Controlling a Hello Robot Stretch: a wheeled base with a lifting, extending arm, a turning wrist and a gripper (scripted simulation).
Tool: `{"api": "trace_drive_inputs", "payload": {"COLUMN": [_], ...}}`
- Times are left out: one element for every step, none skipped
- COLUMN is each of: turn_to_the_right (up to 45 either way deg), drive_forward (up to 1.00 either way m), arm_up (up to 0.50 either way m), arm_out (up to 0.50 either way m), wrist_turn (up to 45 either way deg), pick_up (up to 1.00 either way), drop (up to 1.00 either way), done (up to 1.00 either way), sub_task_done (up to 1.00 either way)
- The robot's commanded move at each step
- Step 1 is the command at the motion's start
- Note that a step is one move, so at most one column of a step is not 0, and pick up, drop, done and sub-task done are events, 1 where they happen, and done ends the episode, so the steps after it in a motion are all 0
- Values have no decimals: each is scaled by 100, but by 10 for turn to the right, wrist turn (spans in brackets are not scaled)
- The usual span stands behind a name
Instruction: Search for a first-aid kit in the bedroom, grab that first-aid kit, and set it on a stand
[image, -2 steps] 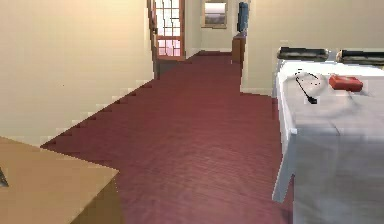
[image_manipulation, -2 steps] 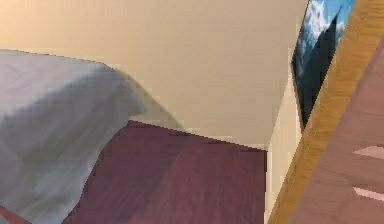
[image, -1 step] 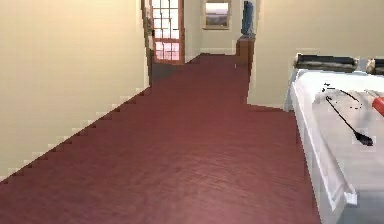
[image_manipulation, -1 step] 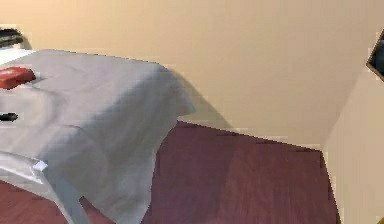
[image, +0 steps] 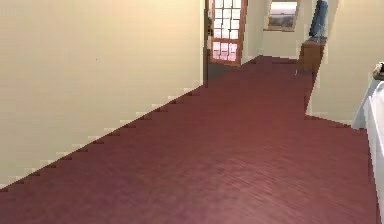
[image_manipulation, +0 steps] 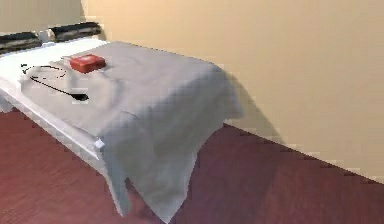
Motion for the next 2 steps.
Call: {"api": "trace_drive_inputs", "payload": {"turn_to_the_right": [0,-450], "drive_forward": [15,0], "arm_up": [0,0], "arm_out": [0,0], "wrist_turn": [0,0], "pick_up": [0,0], "drop": [0,0], "done": [0,0], "sub_task_done": [0,0]}}
